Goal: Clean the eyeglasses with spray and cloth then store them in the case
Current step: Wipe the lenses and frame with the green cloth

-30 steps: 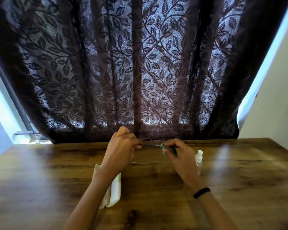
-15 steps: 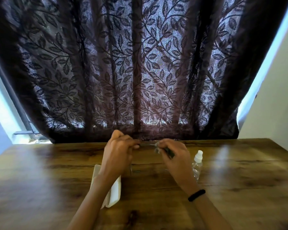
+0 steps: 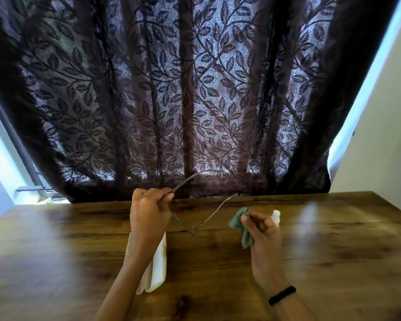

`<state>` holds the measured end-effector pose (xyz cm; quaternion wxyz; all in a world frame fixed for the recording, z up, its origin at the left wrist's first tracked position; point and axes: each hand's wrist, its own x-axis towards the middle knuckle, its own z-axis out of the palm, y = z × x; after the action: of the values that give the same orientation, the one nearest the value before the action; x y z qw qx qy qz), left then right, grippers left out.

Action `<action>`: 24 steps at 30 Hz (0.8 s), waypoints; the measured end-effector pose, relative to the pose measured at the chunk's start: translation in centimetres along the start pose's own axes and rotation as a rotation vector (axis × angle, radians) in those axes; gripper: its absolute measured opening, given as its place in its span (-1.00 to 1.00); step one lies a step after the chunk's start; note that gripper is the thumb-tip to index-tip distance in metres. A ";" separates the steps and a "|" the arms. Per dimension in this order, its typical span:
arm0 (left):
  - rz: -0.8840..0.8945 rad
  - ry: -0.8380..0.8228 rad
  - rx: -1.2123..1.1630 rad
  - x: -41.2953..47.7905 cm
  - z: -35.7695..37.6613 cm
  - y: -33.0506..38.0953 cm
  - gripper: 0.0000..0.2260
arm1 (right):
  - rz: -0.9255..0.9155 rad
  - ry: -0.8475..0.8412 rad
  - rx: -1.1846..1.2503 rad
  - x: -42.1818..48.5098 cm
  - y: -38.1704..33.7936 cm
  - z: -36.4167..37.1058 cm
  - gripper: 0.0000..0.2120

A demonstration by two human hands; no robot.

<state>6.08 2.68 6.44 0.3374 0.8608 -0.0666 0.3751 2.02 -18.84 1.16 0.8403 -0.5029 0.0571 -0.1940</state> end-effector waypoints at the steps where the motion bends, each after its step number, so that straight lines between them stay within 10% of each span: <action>1: -0.026 0.004 -0.023 0.0 0.0 0.1 -0.90 | 0.029 0.007 0.013 -0.3 0.6 0.0 -0.28; 9: -0.058 -0.036 -0.086 -0.9 -0.2 0.5 -0.84 | 0.377 -0.040 0.285 -1.1 2.7 1.6 -0.84; 24: -0.020 -0.037 -0.122 -1.1 -0.5 1.1 -0.87 | 0.423 -0.131 0.209 -1.4 3.4 2.3 -0.40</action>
<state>4.58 1.98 6.49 0.3918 0.8459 -0.0871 0.3511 2.31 -14.96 -0.77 0.9115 -0.4019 0.0861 0.0143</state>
